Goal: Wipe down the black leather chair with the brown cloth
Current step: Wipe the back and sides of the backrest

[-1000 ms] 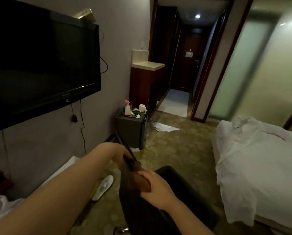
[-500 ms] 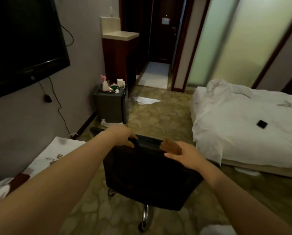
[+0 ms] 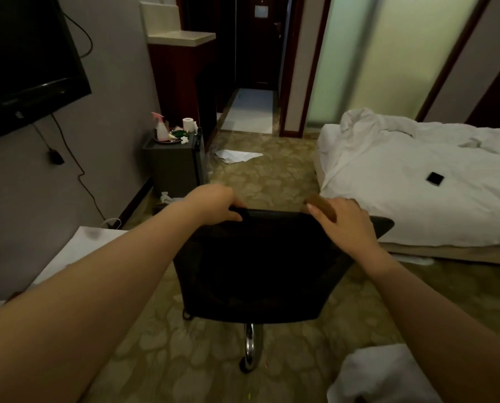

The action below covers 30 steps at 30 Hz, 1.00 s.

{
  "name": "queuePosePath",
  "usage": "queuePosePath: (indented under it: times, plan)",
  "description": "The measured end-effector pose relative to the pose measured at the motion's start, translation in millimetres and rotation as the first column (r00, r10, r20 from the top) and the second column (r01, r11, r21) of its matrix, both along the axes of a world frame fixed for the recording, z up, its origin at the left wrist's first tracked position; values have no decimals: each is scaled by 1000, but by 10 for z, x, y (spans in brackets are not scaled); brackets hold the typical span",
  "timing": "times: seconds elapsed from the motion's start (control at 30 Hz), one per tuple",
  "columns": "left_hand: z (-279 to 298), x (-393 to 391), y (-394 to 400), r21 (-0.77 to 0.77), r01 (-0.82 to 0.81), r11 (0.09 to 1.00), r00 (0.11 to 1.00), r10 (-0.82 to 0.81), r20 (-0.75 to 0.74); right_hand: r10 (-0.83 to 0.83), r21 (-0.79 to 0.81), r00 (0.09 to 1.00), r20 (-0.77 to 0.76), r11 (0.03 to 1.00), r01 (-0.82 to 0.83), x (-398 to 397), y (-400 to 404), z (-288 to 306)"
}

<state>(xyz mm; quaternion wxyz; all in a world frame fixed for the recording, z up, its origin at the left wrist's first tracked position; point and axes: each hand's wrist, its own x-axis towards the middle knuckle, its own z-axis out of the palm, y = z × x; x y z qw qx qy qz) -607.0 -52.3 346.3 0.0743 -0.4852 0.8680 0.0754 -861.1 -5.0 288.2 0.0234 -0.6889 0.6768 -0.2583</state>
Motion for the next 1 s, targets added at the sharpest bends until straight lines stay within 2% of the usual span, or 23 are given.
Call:
queuePosePath:
  times: [0.1,0.23,0.4,0.53,0.6,0.77,0.87,1.0]
  plan:
    - [-71,2,46,-61,-12,998,999,11,-30,-95,-198,995,-19,976,89,21,-2,-216]
    - [-144,-21,127,-144,-19,989,998,10,-64,-148,-449,987,65,879,161,97,-24,-507]
    - [-293,-79,272,-345,-28,938,999,17,-35,-192,-627,971,142,742,239,187,-200,-643]
    - [-476,-84,386,-458,-84,885,992,30,-125,-216,-754,966,141,609,246,174,-261,-739]
    - [-606,-56,417,-482,-112,869,977,7,-213,-216,-798,965,148,550,245,179,-285,-768]
    - [-1012,39,422,-610,-151,778,897,-152,-416,-202,-828,963,180,497,260,212,-294,-890]
    - [-1134,41,393,-627,-162,762,884,-171,-436,-181,-836,971,155,500,227,233,-278,-1026]
    - [-1166,-15,424,-588,-210,781,852,-148,-502,-199,-790,967,159,561,245,308,-341,-1222]
